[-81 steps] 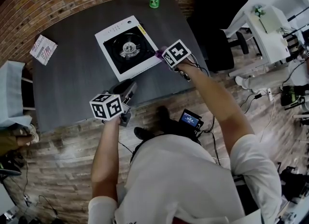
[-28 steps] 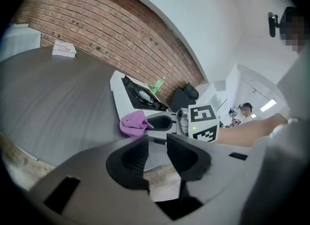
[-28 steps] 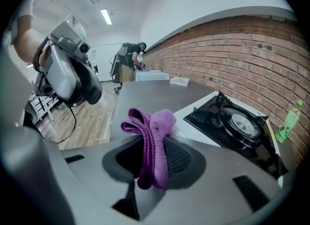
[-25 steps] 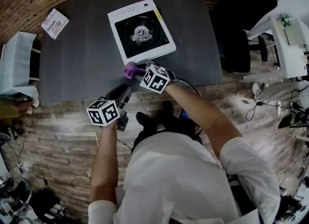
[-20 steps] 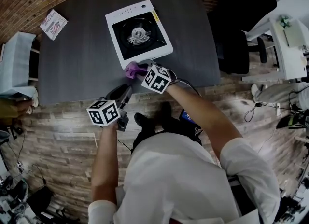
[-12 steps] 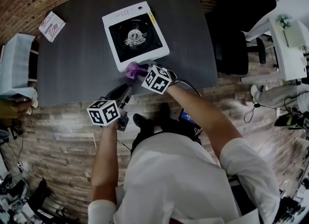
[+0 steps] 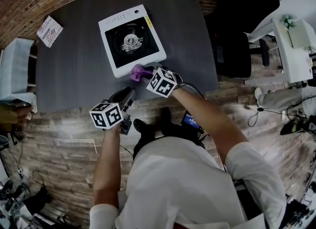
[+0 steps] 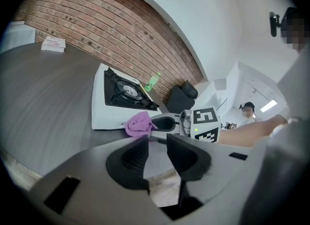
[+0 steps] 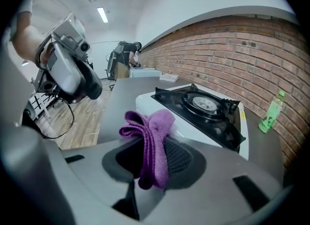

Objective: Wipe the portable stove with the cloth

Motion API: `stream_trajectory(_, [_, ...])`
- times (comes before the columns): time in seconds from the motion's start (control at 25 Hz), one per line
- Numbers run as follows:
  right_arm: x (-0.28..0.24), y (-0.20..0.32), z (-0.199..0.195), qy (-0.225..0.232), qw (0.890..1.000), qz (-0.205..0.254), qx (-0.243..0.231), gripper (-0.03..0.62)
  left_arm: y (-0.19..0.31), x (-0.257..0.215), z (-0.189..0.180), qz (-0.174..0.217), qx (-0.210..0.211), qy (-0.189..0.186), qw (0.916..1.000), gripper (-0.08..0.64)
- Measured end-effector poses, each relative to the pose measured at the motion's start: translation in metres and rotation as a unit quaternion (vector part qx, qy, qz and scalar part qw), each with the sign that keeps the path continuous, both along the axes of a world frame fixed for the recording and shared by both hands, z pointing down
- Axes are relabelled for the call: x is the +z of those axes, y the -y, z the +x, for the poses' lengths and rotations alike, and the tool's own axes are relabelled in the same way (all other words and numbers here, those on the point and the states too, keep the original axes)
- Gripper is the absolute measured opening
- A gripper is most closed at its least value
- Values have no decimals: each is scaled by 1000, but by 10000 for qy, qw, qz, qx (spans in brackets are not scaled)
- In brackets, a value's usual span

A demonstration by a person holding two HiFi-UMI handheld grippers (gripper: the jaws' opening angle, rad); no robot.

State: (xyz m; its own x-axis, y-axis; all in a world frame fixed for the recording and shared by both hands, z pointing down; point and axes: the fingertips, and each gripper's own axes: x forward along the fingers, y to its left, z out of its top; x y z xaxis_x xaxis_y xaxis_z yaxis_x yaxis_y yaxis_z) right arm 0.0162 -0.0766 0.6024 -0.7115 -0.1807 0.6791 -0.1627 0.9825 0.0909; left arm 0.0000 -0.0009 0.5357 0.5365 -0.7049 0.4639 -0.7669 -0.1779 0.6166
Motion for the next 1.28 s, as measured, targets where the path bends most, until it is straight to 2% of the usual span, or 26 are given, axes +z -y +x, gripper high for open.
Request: stream_trajectory(1.28, [7,60,124,-439,9972,289,534,120,50,-3,90,135,307,32,9994,124])
